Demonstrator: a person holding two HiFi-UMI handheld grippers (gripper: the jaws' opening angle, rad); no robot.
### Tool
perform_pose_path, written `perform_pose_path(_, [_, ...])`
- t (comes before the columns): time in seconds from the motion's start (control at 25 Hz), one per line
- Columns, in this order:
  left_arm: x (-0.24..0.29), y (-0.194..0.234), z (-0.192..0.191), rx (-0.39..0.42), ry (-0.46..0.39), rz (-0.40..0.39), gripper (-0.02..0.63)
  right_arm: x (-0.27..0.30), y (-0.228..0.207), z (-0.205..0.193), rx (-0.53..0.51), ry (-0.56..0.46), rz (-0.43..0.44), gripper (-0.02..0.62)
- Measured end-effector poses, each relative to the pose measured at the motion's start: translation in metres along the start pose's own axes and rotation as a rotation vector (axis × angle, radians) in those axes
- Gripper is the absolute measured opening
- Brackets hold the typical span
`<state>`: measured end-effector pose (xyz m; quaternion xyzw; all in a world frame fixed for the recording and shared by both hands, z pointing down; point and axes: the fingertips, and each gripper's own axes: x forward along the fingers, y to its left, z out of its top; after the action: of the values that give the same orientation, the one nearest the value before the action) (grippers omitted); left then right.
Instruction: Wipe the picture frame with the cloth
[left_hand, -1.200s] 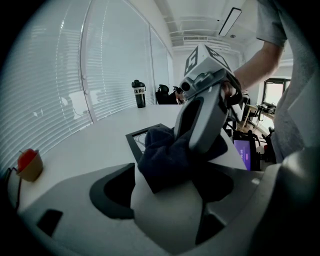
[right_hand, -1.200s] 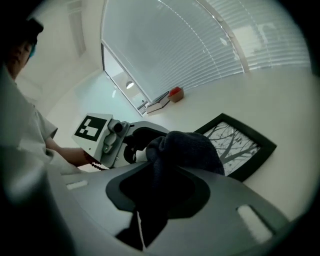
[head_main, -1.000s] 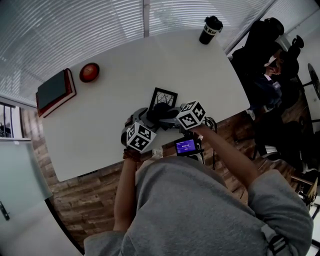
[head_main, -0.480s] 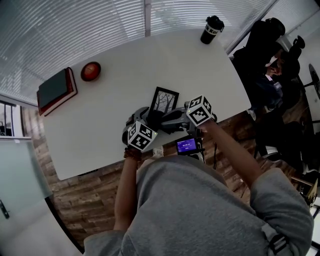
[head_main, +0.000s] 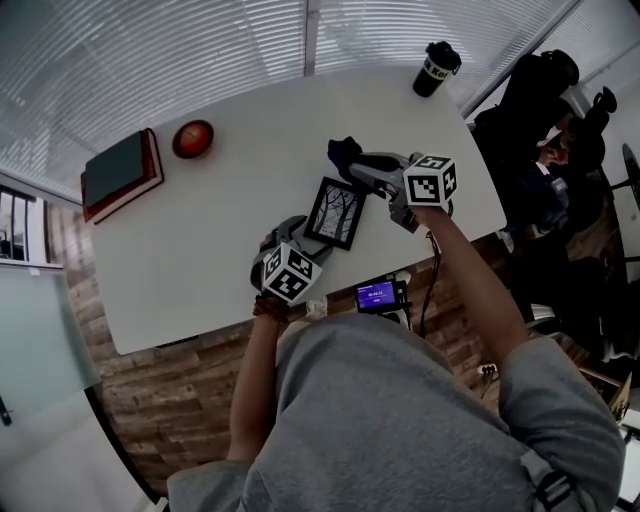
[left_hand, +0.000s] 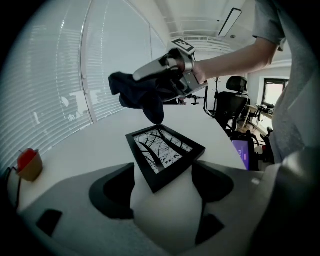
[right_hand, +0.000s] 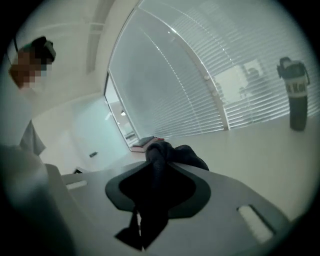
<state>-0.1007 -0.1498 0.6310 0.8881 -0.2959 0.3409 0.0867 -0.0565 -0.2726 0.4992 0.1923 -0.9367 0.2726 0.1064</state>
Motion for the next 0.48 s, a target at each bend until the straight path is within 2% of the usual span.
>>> perform_pose_path(0.08, [0.0, -0.001, -0.001, -0.001, 0.001, -0.002, 0.36, 0.006, -0.024, -0.01, -0.078, 0.069, -0.115, 0.106])
perform_pose_path(0.16, [0.0, -0.001, -0.002, -0.001, 0.001, -0.001, 0.359, 0.016, -0.037, -0.027, -0.121, 0.155, -0.174, 0.107])
perform_pose_path(0.36, [-0.001, -0.002, -0.001, -0.001, 0.0, -0.001, 0.357, 0.045, -0.047, -0.076, -0.124, 0.331, -0.219, 0.107])
perform_pose_path(0.48, [0.0, -0.002, -0.001, 0.001, 0.002, -0.004, 0.357, 0.052, -0.047, -0.089, -0.117, 0.348, -0.253, 0.107])
